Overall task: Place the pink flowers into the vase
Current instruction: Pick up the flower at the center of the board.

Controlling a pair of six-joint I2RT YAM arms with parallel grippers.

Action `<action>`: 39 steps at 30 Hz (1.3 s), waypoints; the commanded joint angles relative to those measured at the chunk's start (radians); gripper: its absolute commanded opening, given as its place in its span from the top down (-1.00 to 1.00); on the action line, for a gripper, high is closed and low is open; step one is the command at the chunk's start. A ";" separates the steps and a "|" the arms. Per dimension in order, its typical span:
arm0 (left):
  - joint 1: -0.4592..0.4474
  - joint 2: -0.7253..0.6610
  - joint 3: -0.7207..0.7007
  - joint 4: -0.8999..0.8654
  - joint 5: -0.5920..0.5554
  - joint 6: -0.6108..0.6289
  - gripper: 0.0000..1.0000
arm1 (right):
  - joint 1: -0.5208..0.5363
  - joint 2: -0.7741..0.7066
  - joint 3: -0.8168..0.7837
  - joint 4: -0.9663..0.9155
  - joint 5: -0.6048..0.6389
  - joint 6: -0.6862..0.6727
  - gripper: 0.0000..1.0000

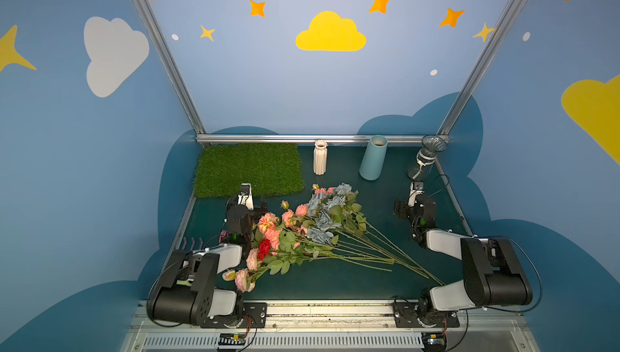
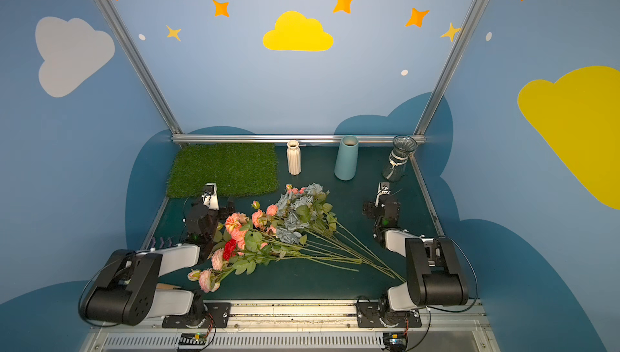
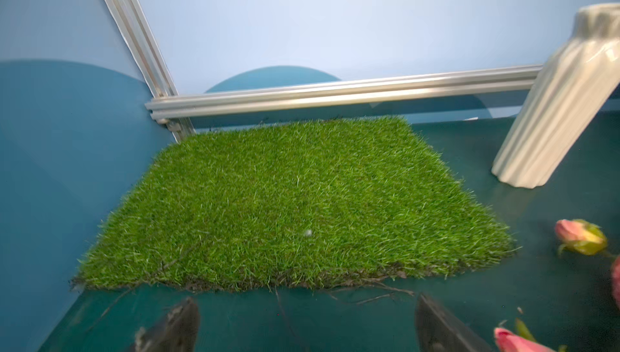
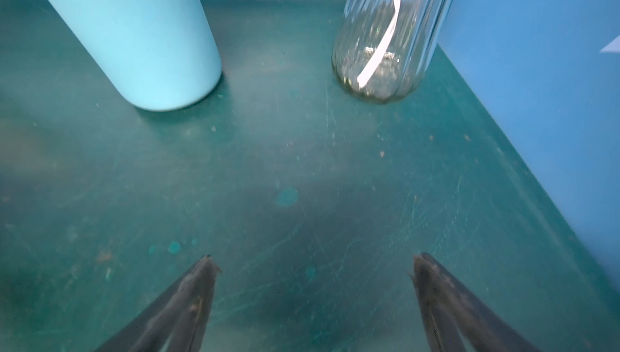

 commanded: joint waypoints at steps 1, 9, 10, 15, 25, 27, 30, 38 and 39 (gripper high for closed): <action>-0.008 -0.119 0.013 -0.092 -0.041 0.035 -0.99 | 0.006 -0.012 0.023 -0.032 0.005 -0.004 -0.86; -0.013 -0.205 0.083 -0.209 -0.059 -0.083 -1.00 | 0.017 -0.042 0.039 -0.003 0.023 -0.017 -0.87; -0.016 -0.206 0.101 -0.233 -0.049 -0.103 -1.00 | 0.015 -0.063 0.075 -0.091 0.033 -0.008 -0.87; -0.083 -0.193 0.242 -0.372 -0.029 -0.213 -0.99 | 0.020 -0.191 0.302 -0.480 0.051 -0.010 -0.86; -0.279 -0.230 0.515 -0.855 -0.267 -0.542 -1.00 | 0.037 -0.320 0.386 -0.761 0.107 0.397 -0.87; -0.280 -0.251 0.521 -0.896 -0.235 -0.604 -1.00 | 0.034 -0.336 0.409 -0.855 0.151 0.469 -0.86; -0.277 -0.271 0.541 -0.989 -0.189 -0.696 -1.00 | 0.026 -0.380 0.420 -0.935 0.106 0.555 -0.86; -0.227 -0.270 0.549 -1.026 0.013 -0.830 -1.00 | 0.036 -0.442 0.388 -0.900 -0.196 0.490 -0.86; -0.220 -0.267 0.533 -0.972 0.055 -0.811 -1.00 | 0.037 -0.445 0.392 -0.909 -0.216 0.482 -0.87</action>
